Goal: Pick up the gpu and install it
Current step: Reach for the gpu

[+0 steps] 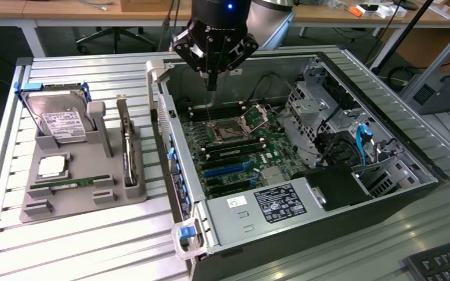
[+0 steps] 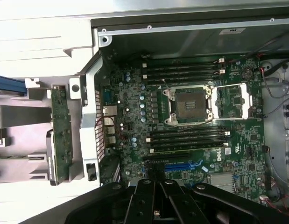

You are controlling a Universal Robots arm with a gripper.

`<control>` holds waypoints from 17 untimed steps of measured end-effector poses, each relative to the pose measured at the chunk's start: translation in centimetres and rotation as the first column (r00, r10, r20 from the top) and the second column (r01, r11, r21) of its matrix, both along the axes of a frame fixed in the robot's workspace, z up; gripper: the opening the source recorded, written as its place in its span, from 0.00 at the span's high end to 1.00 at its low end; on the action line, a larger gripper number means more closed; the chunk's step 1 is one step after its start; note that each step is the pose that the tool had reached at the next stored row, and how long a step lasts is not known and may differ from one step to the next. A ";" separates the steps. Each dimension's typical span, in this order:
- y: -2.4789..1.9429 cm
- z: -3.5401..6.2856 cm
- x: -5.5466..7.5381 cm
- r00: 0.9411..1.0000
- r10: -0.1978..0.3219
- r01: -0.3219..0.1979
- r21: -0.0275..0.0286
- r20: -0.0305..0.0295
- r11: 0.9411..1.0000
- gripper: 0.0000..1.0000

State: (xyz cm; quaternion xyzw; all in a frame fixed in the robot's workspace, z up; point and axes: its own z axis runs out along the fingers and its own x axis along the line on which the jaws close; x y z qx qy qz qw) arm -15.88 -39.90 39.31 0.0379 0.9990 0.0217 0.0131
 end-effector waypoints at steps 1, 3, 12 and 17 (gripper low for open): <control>0.00 0.00 0.0 1.000 0.000 0.000 0.000 0.000 1.000 0.89; 0.00 0.00 -0.1 1.000 0.000 0.000 0.000 0.000 1.000 0.89; -0.01 0.00 -0.4 1.000 0.000 0.000 0.000 0.000 1.000 0.89; -0.01 0.00 -0.6 1.000 0.000 0.000 0.000 0.000 1.000 0.89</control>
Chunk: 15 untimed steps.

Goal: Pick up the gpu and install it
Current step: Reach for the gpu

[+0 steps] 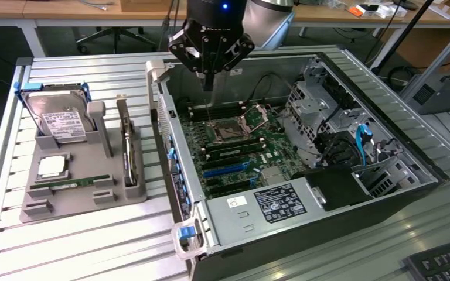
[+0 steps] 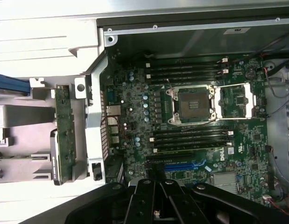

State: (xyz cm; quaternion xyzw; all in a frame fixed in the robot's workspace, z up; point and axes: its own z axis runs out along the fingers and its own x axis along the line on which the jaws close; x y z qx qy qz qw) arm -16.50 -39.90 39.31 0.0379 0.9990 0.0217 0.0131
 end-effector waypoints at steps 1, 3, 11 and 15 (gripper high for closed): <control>0.00 0.00 0.0 1.000 0.000 0.000 0.000 0.000 1.000 0.89; 0.00 0.00 -0.1 1.000 0.000 0.000 0.000 0.000 1.000 0.89; -0.01 0.00 -0.5 1.000 0.000 0.000 0.000 0.000 1.000 0.89; -0.01 0.00 -0.6 1.000 0.000 0.000 0.000 0.000 1.000 0.89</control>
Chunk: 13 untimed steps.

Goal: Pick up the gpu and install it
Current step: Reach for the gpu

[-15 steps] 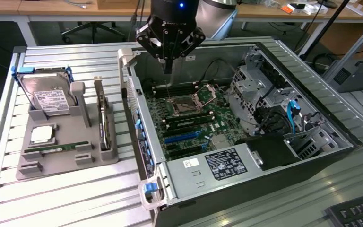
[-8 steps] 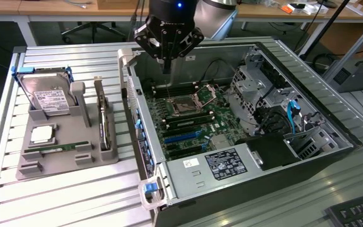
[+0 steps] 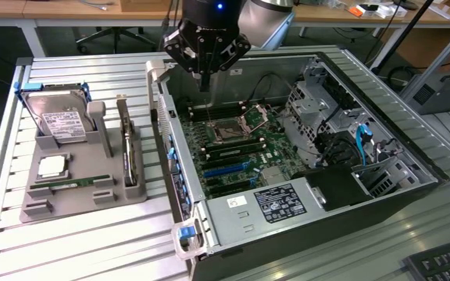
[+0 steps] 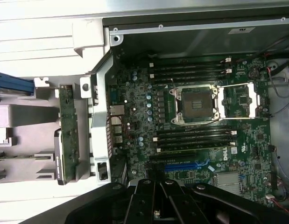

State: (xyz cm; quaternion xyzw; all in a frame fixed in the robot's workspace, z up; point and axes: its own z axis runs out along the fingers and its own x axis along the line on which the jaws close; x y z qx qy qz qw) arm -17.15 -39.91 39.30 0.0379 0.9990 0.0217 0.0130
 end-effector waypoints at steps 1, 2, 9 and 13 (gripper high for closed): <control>0.00 0.00 0.0 1.000 0.000 0.000 0.000 0.000 1.000 0.89; 0.00 0.00 -0.1 1.000 0.000 0.000 0.000 0.000 1.000 0.89; 0.00 -0.01 -0.3 1.000 0.000 0.000 0.000 0.000 1.000 0.89; -0.01 -0.01 -0.5 1.000 0.000 0.000 0.000 0.000 1.000 0.89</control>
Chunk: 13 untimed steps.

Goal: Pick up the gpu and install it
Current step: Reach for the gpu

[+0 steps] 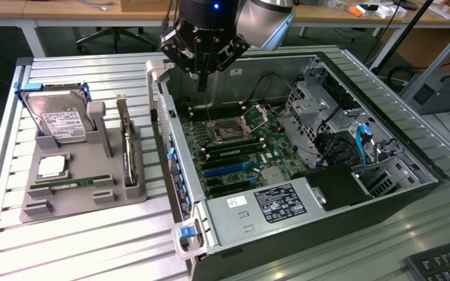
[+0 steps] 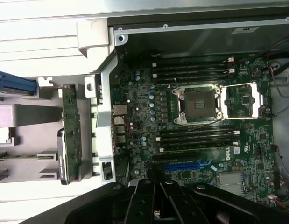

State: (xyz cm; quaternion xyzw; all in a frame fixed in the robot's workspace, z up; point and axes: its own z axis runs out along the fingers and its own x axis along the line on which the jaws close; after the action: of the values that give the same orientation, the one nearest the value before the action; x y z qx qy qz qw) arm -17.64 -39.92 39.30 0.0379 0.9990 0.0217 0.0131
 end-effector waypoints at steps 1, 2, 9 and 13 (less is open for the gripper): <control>0.00 0.00 0.0 1.000 0.000 0.000 0.000 0.000 1.000 0.89; 0.00 0.00 -0.1 1.000 0.000 0.000 0.000 0.000 1.000 0.89; 0.00 0.00 -0.4 1.000 0.000 0.000 0.000 0.000 1.000 0.89; 0.00 -0.01 -0.6 1.000 0.000 0.000 0.000 0.000 1.000 0.89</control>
State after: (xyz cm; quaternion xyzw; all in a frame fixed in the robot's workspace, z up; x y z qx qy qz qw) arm -18.24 -39.92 39.29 0.0379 0.9990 0.0217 0.0131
